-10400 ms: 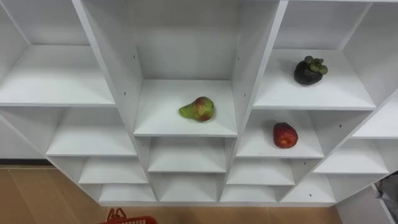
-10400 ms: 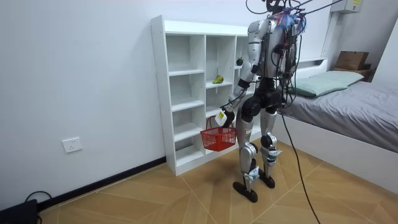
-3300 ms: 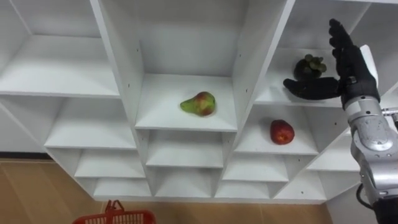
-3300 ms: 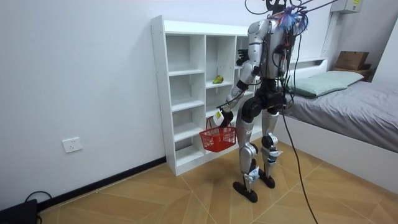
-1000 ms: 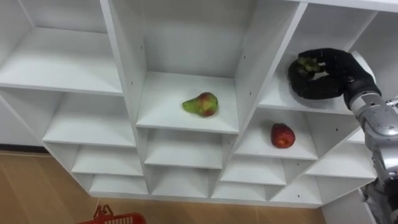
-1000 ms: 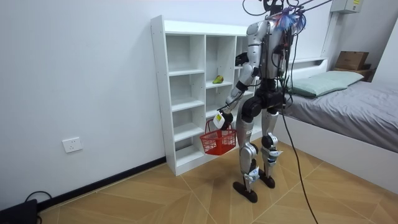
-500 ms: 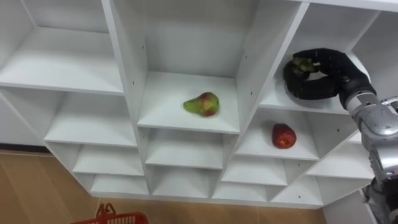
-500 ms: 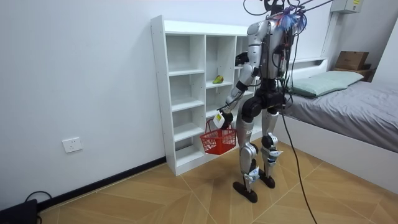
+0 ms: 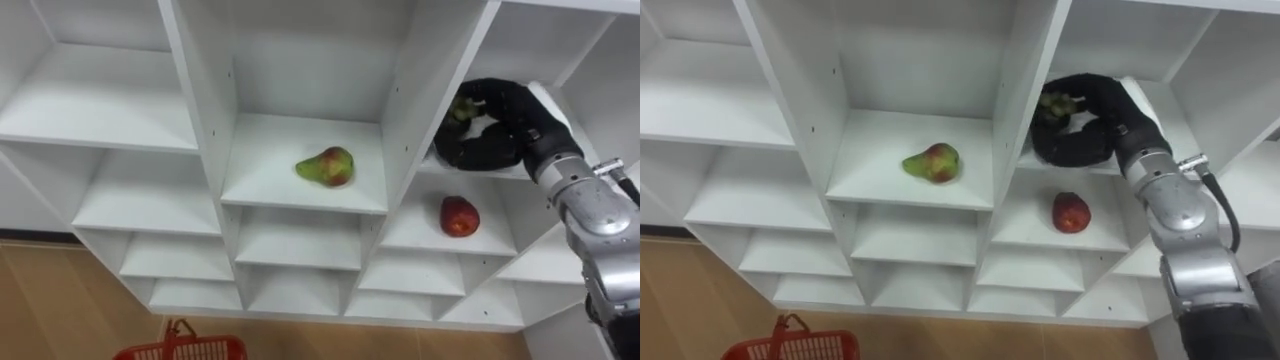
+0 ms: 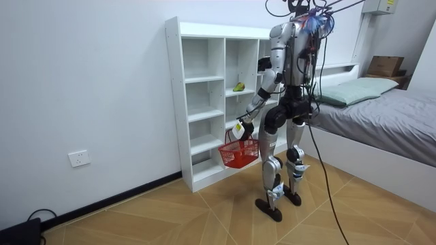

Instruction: Collect fruits from the closet

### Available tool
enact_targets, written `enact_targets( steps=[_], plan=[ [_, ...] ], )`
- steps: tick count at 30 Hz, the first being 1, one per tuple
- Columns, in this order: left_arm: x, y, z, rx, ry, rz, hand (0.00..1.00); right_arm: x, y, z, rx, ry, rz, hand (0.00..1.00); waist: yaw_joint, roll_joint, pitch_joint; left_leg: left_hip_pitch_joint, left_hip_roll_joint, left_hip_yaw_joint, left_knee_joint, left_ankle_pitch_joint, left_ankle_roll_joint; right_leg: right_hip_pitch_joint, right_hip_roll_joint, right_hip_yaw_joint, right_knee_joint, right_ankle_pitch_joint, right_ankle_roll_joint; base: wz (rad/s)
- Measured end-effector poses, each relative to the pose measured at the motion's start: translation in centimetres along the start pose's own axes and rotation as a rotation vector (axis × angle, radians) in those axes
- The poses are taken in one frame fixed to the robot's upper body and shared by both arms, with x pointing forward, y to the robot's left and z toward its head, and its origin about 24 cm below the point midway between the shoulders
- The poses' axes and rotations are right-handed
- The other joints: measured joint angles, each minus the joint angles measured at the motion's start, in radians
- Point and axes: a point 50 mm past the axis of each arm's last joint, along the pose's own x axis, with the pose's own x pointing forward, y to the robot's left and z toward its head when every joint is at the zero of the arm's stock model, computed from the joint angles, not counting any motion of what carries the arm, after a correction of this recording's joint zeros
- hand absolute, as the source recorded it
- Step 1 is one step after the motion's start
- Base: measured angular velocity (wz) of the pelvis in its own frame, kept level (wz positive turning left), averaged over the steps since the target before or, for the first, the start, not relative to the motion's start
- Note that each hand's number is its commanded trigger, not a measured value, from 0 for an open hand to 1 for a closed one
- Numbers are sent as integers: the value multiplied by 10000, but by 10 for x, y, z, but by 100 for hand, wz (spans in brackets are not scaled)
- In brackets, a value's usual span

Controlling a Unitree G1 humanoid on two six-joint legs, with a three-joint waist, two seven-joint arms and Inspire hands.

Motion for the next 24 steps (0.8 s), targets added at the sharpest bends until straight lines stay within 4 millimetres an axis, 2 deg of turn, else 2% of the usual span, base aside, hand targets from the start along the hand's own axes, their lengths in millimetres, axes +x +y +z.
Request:
enact_targets(
  steps=[4,10,19,22,24],
  plan=[
    [0,-1,0,20,-62,-21,100,-21,10,0,-238,-281,36,100,-155,132,-53,5,4,11,1,0,0,-4,-1,63,2,0,0,-1],
    [-1,-1,1,7,-349,29,100,-36,18,5,-254,-596,483,100,-315,302,-60,11,33,237,-18,-1,0,-96,46,349,37,12,-15,-12],
    [-2,0,-4,-16,-196,43,100,-55,29,13,-1193,-876,977,100,-491,284,-71,-15,36,463,-124,0,2,-283,78,636,39,36,5,-8],
    [-2,0,-4,9,-211,52,100,-66,40,11,-915,-803,1384,100,-521,231,-106,-5,34,461,-131,0,2,-298,81,644,-7,36,5,0],
    [-1,-4,-2,210,-251,2,100,-72,45,5,-812,-539,1676,100,-558,205,-102,-6,21,467,-131,0,2,-312,69,655,-1,37,8,0]
  ],
)
